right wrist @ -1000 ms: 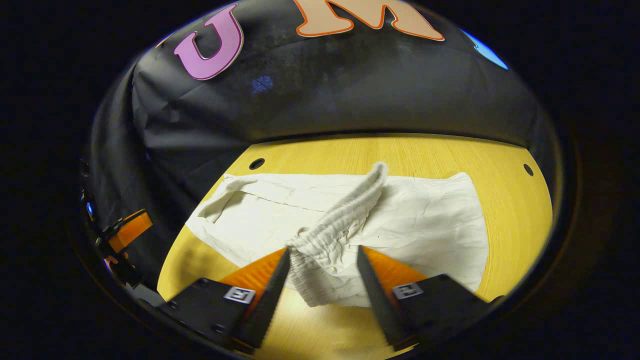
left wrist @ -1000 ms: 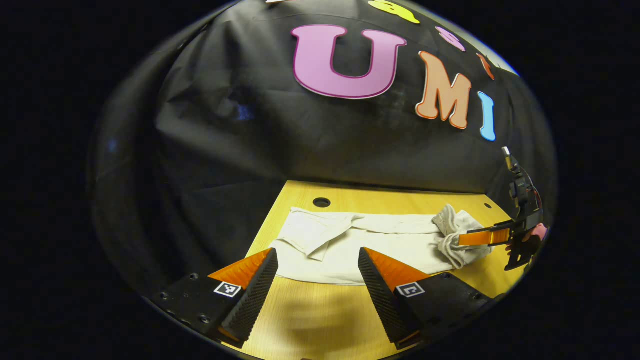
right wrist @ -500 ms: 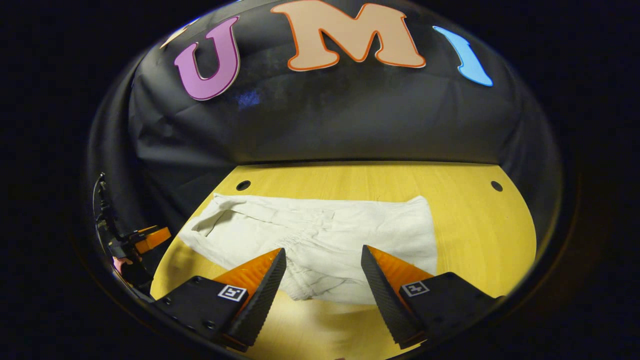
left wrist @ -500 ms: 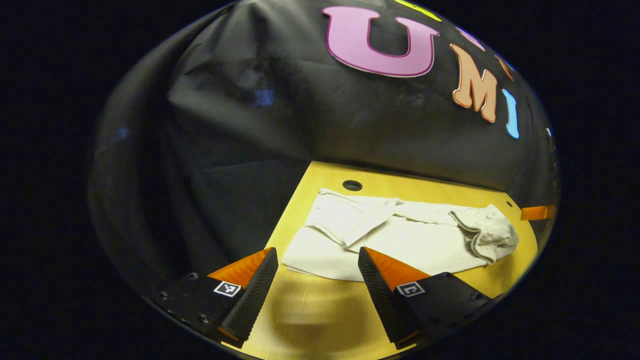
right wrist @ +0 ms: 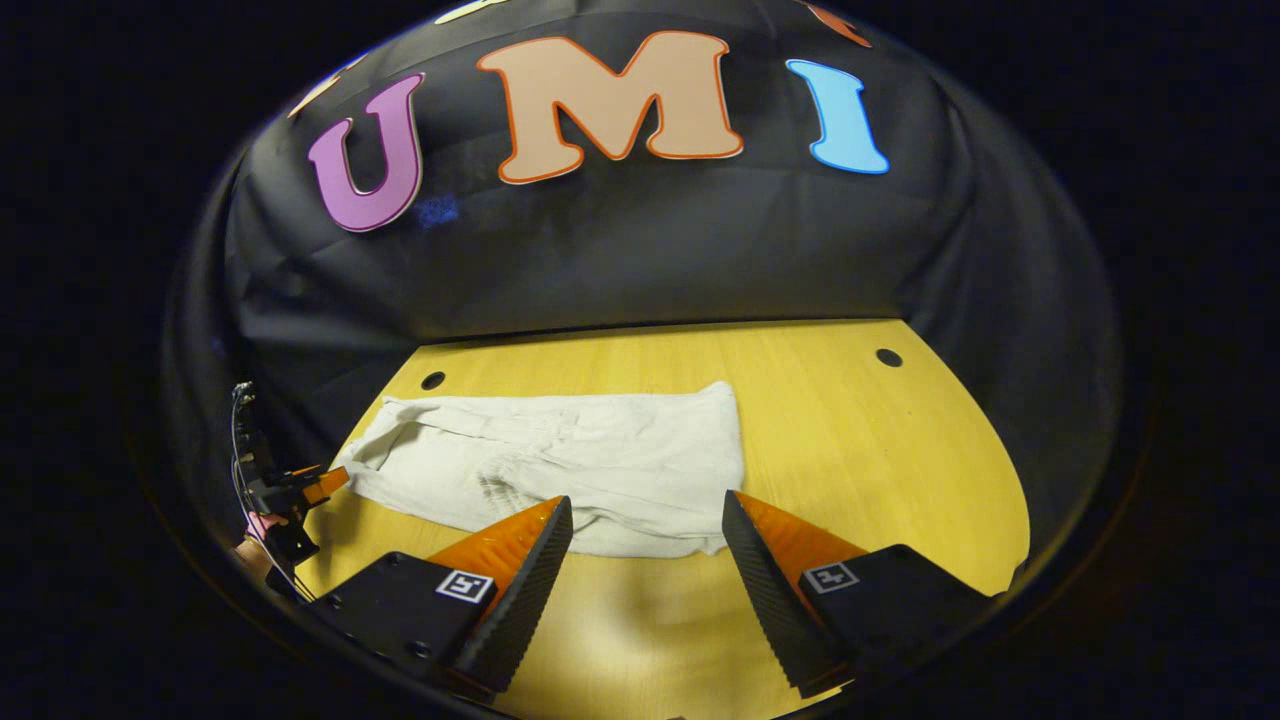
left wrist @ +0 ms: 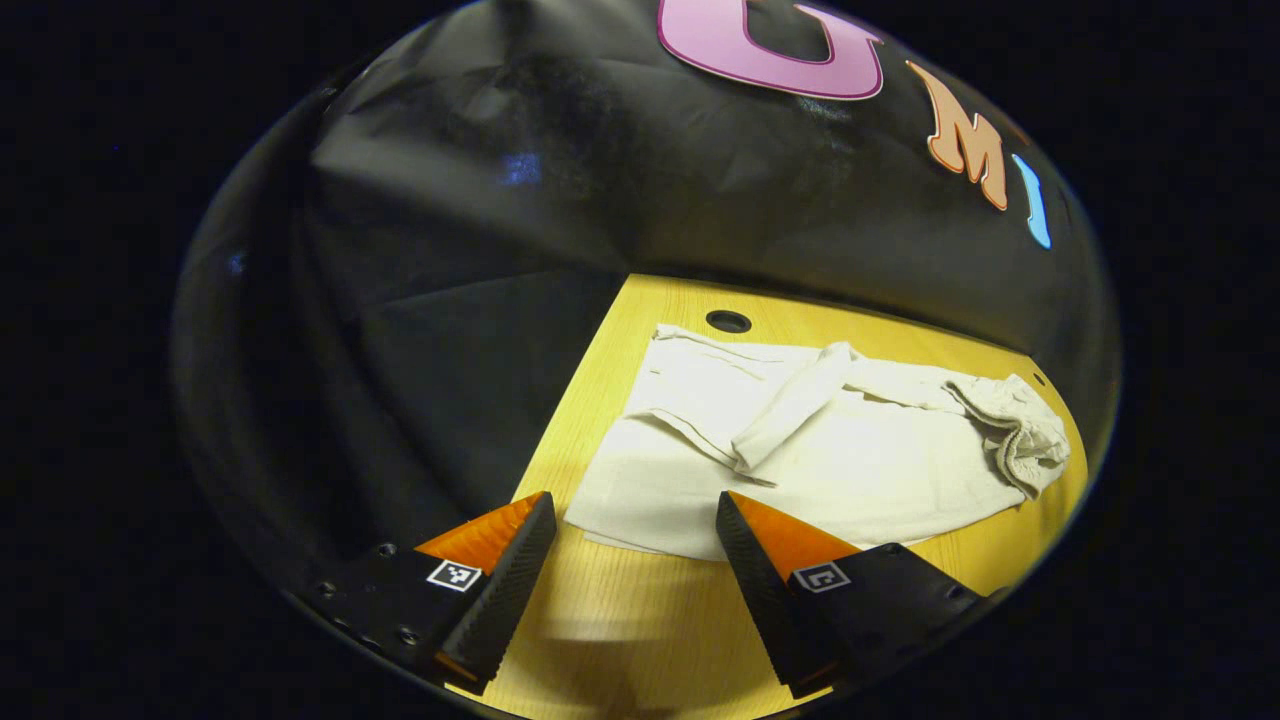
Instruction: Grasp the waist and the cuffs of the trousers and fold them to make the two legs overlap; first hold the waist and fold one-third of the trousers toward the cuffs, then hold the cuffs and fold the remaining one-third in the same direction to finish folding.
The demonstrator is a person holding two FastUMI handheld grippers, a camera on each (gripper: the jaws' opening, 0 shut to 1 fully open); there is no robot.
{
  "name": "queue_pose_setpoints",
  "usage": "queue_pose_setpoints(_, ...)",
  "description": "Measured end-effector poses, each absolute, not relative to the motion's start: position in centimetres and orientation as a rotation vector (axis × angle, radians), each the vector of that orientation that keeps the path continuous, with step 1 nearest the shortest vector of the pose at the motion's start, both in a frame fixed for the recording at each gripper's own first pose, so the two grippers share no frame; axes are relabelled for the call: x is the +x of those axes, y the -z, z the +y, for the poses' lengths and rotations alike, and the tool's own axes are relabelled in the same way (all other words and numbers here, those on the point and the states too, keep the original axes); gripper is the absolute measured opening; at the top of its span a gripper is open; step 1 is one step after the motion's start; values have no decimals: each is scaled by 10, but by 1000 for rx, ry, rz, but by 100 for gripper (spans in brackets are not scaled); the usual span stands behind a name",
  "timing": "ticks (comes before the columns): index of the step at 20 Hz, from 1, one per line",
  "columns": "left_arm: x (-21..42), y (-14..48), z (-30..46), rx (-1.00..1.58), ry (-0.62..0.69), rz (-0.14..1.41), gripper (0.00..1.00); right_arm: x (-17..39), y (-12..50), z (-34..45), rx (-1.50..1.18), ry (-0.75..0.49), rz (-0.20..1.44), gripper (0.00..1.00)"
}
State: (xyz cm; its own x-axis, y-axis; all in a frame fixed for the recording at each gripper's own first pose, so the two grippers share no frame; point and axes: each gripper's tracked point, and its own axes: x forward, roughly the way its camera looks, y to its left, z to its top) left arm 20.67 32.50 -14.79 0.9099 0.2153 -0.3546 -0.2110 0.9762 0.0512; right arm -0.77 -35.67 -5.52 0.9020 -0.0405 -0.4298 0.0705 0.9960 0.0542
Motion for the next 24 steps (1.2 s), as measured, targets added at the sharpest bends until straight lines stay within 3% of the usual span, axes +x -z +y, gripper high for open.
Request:
queue_pose_setpoints(4,208,155,331,13,-238,391,96,-17,42,-376,91,109,407,96)
queue_pose_setpoints(10,210,157,331,45,-250,409,88,-25,32,-387,98,127,393,96)
queue_pose_setpoints(12,216,159,322,48,-240,410,72,-28,32,-389,99,127,392,96)
queue_pose_setpoints(16,224,158,307,46,-228,411,14,-34,29,-395,98,126,379,96)
queue_pose_setpoints(18,225,156,309,27,-263,396,0,-36,30,-399,87,129,377,96)
queue_pose_setpoints(24,223,141,292,-64,-261,356,0,-37,28,-403,74,129,360,96)
